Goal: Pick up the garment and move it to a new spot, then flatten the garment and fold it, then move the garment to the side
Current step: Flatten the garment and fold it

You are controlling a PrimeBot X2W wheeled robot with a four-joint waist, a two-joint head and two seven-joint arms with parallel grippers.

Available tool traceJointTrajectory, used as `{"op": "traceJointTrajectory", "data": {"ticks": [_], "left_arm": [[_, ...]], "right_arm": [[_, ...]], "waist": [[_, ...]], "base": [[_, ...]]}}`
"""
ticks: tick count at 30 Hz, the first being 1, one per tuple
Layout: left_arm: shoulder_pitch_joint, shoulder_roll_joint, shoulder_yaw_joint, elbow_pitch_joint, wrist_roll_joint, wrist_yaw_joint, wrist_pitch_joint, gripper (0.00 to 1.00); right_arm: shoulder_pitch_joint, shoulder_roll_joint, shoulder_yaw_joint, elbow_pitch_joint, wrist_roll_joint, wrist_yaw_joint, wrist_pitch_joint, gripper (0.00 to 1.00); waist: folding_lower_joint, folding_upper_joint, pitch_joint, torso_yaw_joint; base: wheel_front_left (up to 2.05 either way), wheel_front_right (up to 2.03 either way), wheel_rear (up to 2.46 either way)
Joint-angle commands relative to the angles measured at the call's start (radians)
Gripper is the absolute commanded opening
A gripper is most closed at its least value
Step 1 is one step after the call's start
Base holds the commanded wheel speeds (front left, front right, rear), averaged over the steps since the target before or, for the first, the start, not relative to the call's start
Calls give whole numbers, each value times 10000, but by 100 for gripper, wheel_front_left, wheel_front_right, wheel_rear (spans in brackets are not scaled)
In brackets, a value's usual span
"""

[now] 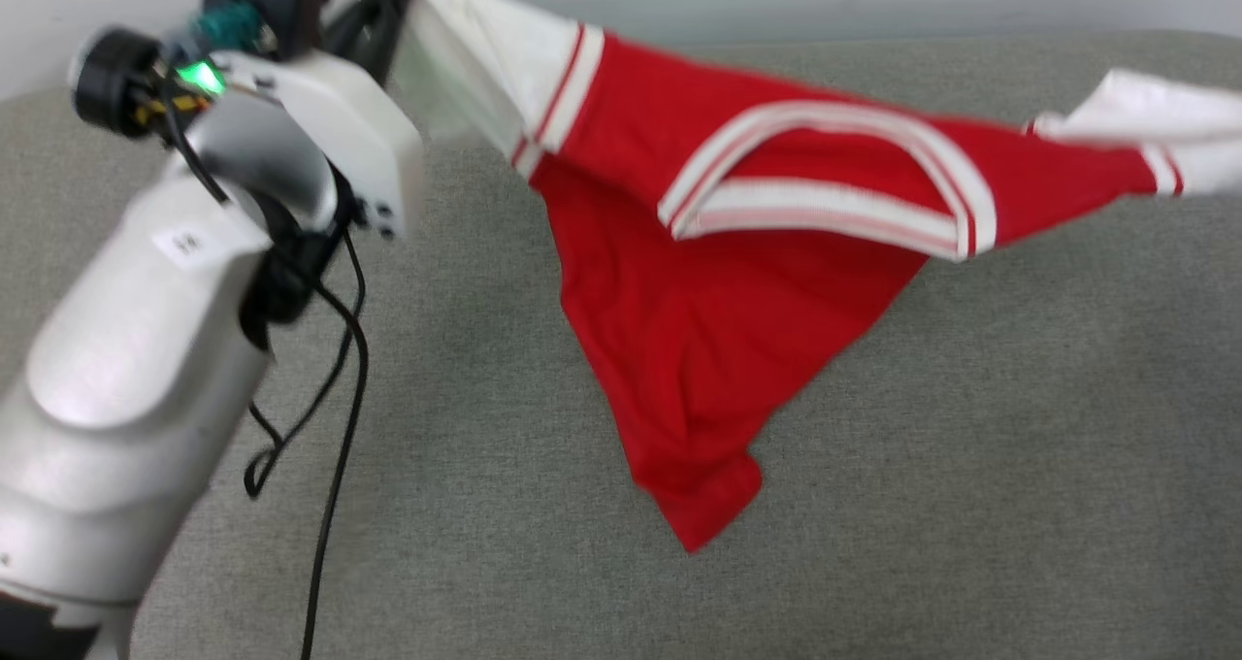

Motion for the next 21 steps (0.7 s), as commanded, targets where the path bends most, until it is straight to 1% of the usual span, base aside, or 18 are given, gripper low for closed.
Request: {"op": "traceJointTrajectory", "data": {"ticks": [1, 4, 5, 9, 11, 16, 20, 21], "left_arm": [[-566, -50, 202, 248, -63, -23, -103, 0], [-1462, -157, 541, 744, -222, -73, -171, 0], [-2539, -191, 792, 1363, -206, -192, -269, 0], [-4040, -277, 1002, 2207, -56, -271, -464, 0], [-4744, -261, 1111, 2643, 83, -281, -671, 0], [-6199, 18, 1356, 3674, 348, -319, -1125, 0], [-7083, 286, 1520, 4140, 460, -364, -1412, 0], [-7083, 286, 1520, 4140, 460, -364, -1412, 0]], "right_arm": [[-800, -178, 129, 193, -90, -7, -132, 0], [-2179, -391, 419, 690, -236, -7, -451, 0], [-3546, -410, 770, 1348, -336, -9, -780, 0], [-5476, -356, 1203, 2338, -573, -9, -1351, 0], [-6374, -199, 1416, 2855, -674, -9, -1817, 0], [-8384, 361, 1980, 4340, -832, -9, -2953, 0], [-9770, 555, 2388, 5238, -994, -11, -3724, 0], [-9770, 555, 2388, 5238, -994, -11, -3724, 0]], "waist": [[0, 0, 119, 67], [0, 0, 343, 117], [0, 0, 657, 140], [0, 0, 1110, 138], [0, 0, 1304, 94], [0, 0, 1785, -207], [0, 0, 2298, -309], [0, 0, 2298, -309]], "base": [[0, 0, 0], [0, 0, 0], [0, 0, 0], [0, 0, 0], [0, 0, 0], [0, 0, 0], [0, 0, 0], [0, 0, 0]]}}
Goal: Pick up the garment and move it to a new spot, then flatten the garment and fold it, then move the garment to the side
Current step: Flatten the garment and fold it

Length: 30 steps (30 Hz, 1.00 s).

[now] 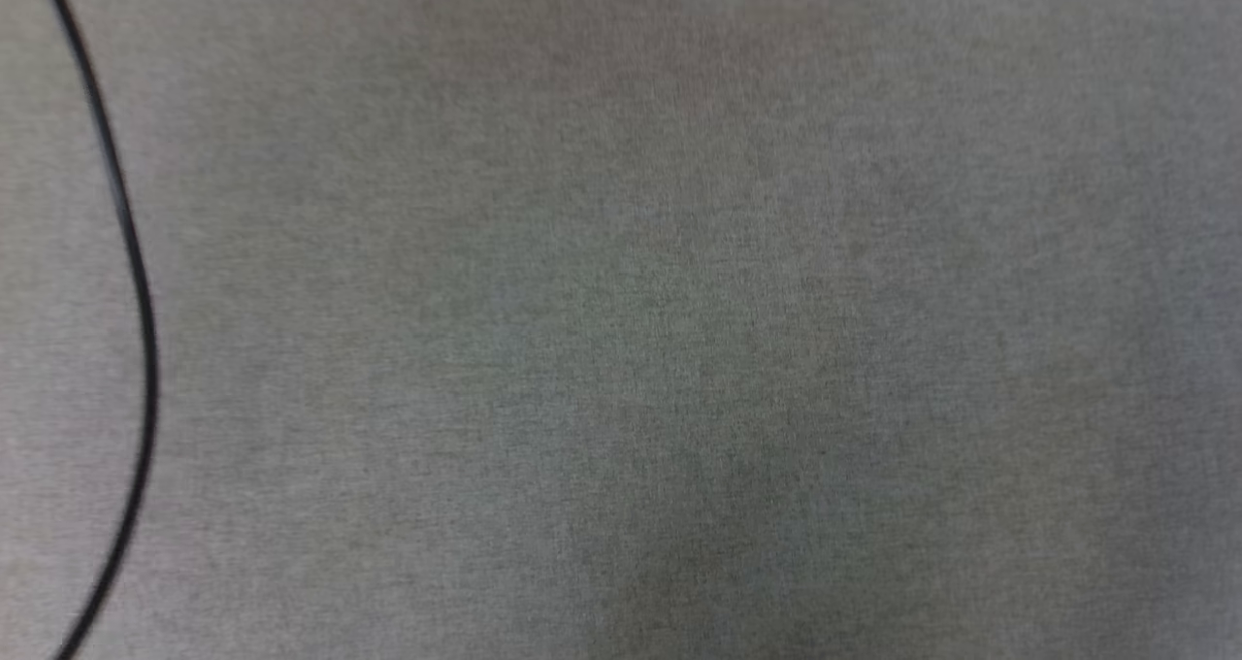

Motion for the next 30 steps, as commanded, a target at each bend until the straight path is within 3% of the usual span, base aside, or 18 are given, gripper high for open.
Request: {"op": "traceJointTrajectory", "data": {"ticks": [1, 7, 15, 23, 30], "left_arm": [[-231, 116, 101, 138, 30, -35, -76, 0], [-864, 317, 342, 865, -201, -265, -255, 0], [-192, 60, 571, 2154, -898, -922, -702, 0], [970, -411, 621, 3315, -1458, -1501, -1459, 0], [2946, -872, 500, 3677, -1963, -1805, -2469, 0]], "right_arm": [[-400, 82, 79, 216, -88, -14, -179, 0], [-1917, 318, 588, 1588, -59, -14, -895, 0], [-2342, 477, 1475, 2967, 494, -14, -1733, 0], [-1257, 587, 2495, 3913, 1279, -14, -2494, 0], [1394, 348, 3183, 3737, 2143, -14, -3368, 0]], "waist": [[-1, 0, 428, -83], [-1, 0, 1315, -75], [-1, 0, 1947, 112], [-1, 0, 1968, 185], [-1, 0, 1274, 307]], "base": [[0, 0, 0], [0, 0, 0], [0, 0, 0], [0, 0, 0], [0, 0, 0]]}}
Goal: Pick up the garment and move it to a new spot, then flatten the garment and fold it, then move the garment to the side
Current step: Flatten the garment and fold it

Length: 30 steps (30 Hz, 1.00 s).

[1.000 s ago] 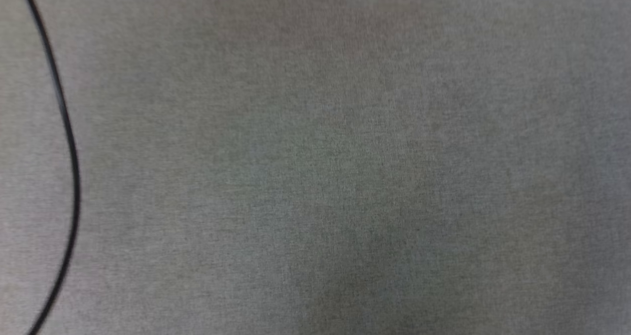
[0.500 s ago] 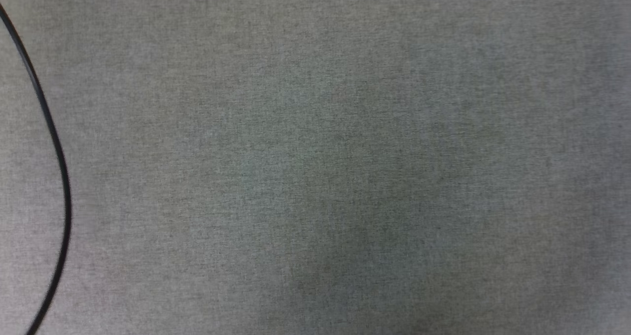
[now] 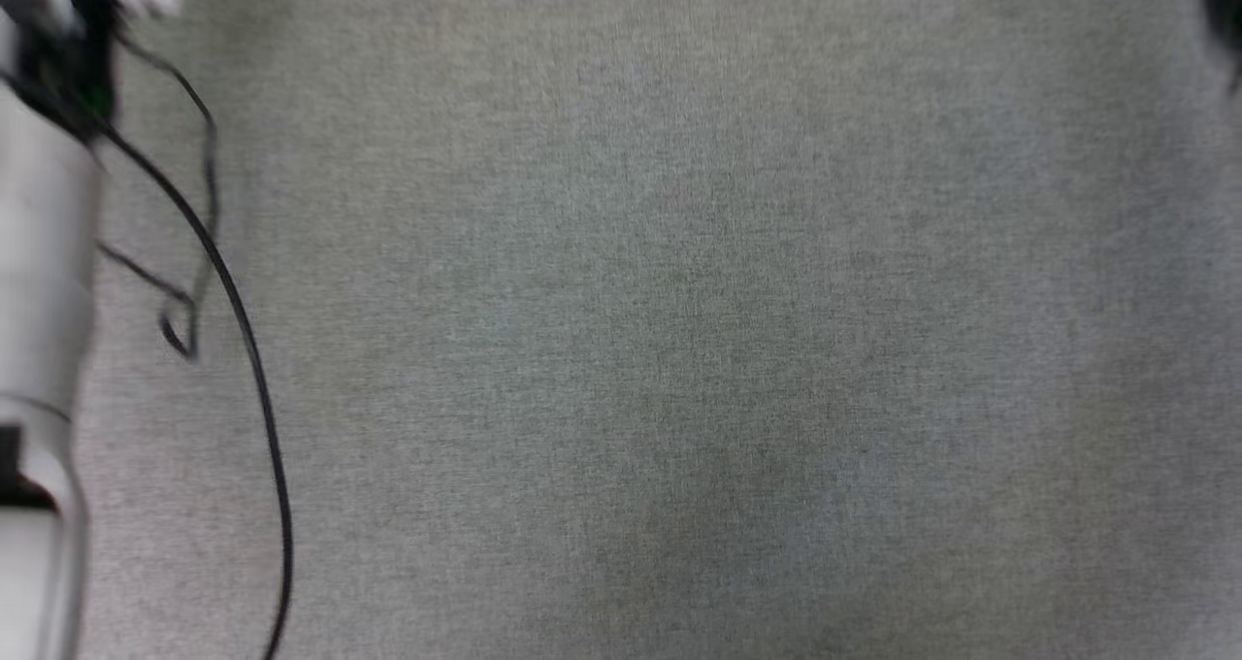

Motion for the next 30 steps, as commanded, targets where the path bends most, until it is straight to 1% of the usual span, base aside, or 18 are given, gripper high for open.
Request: {"op": "traceJointTrajectory", "data": {"ticks": [1, 4, 9, 11, 14, 19, 22, 26, 30], "left_arm": [[525, -82, -23, -54, -100, -44, -211, 0], [1647, -121, -99, -189, -207, -64, -476, 0], [3237, 32, -44, -768, -179, -78, -614, 0], [3831, 150, 165, -1252, -89, -44, -624, 0], [4994, 265, 525, -2112, 47, 136, -629, 0], [7020, 375, 913, -3547, 227, 560, -633, 0], [8141, 419, 1078, -4346, 170, 865, -634, 0], [9690, 489, 1302, -5329, -32, 1331, -628, 0], [11058, 458, 1453, -6386, -244, 1848, -491, 0]], "right_arm": [[662, -165, 27, -150, 154, -14, -298, 0], [2237, -177, -4, -396, 482, -13, -799, 0], [4406, -425, -126, -1129, 873, -13, -1277, 0], [5136, -521, -240, -1493, 890, -14, -1375, 0], [6201, -629, -459, -2065, 869, -14, -1296, 0], [7943, -709, -930, -3193, 640, -14, -982, 0], [9003, -664, -1432, -3912, 444, -16, -706, 0], [10455, -383, -2218, -4939, 44, -18, -201, 0], [11950, 47, -3059, -6078, -220, -18, 364, 0]], "waist": [[-1, 0, -387, 102], [-1, 0, -943, 150], [-1, 0, -1815, 113], [-1, 0, -2134, 88], [-1, 0, -2642, 63], [-1, 0, -3378, 64], [-1, 0, -3733, 117], [-1, 0, -4115, 147], [-1, 0, -4468, 281]], "base": [[0, 0, 0], [0, 0, 0], [0, 0, 0], [0, 0, 0], [0, 0, 0], [0, 0, 0], [0, 0, 0], [0, 0, 0], [0, 0, 0]]}}
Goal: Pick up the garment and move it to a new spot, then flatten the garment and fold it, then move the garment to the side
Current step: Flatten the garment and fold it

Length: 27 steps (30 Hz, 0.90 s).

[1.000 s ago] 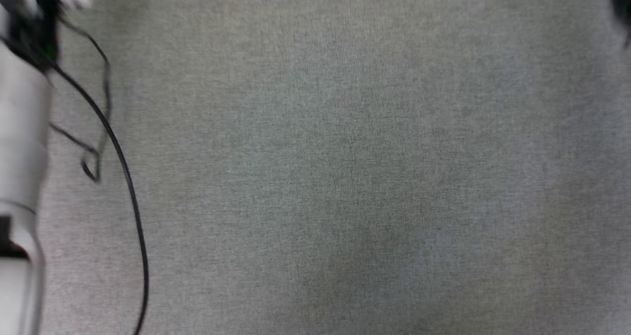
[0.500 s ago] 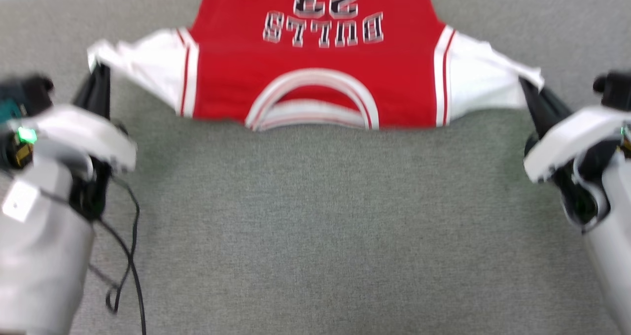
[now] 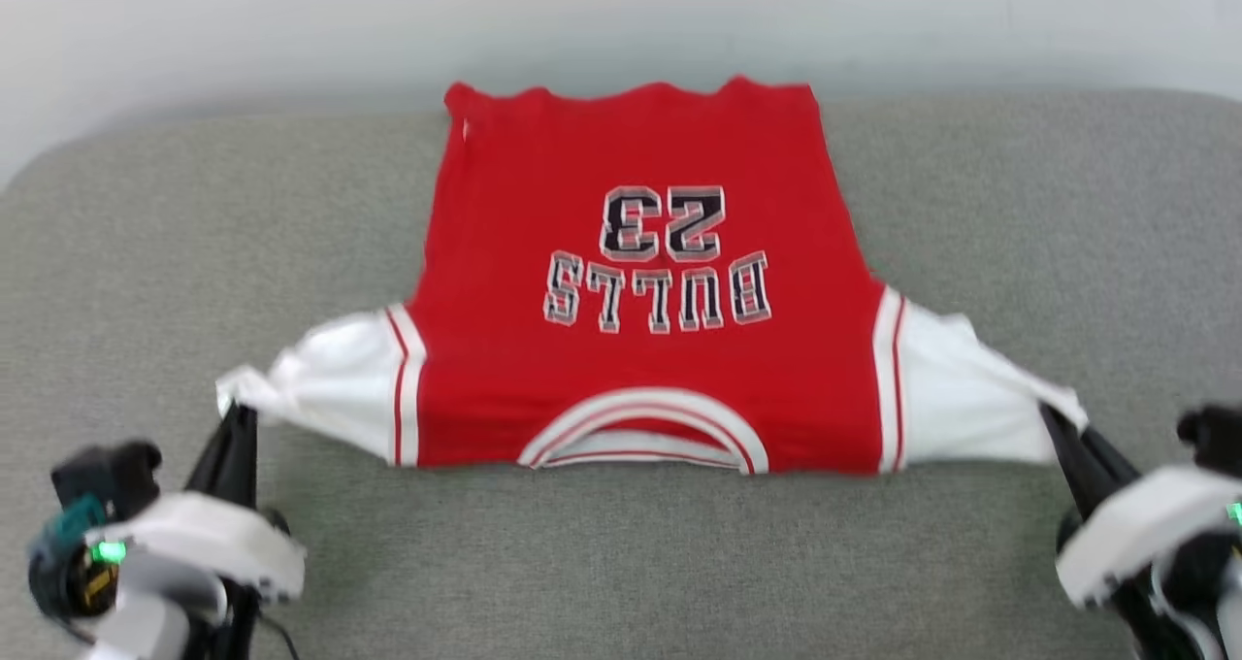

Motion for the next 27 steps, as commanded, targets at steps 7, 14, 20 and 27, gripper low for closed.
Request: {"op": "traceJointTrajectory", "data": {"ticks": [7, 14, 20, 27], "left_arm": [[2577, 287, 242, -1799, -318, 938, 464, 0], [4194, 250, 14, -2328, -459, 1200, 733, 0], [3926, -60, -555, -2091, -104, 935, 510, 0], [3294, -408, -783, -1969, 372, 715, 126, 0]], "right_arm": [[2976, 1244, -1642, -2145, -748, -21, 1131, 0], [4814, 2131, -1977, -2698, -1305, -20, 1961, 0], [4525, 2168, -1802, -1983, -1216, -20, 1595, 100], [2871, 1598, -1473, -1478, -1200, -17, 680, 100]], "waist": [[3, -1, -791, 296], [3, -1, -1074, 395], [3, -1, -1018, 599], [3, -1, -822, 941]], "base": [[0, 0, 0], [0, 0, 0], [0, 0, 0], [0, 0, 0]]}}
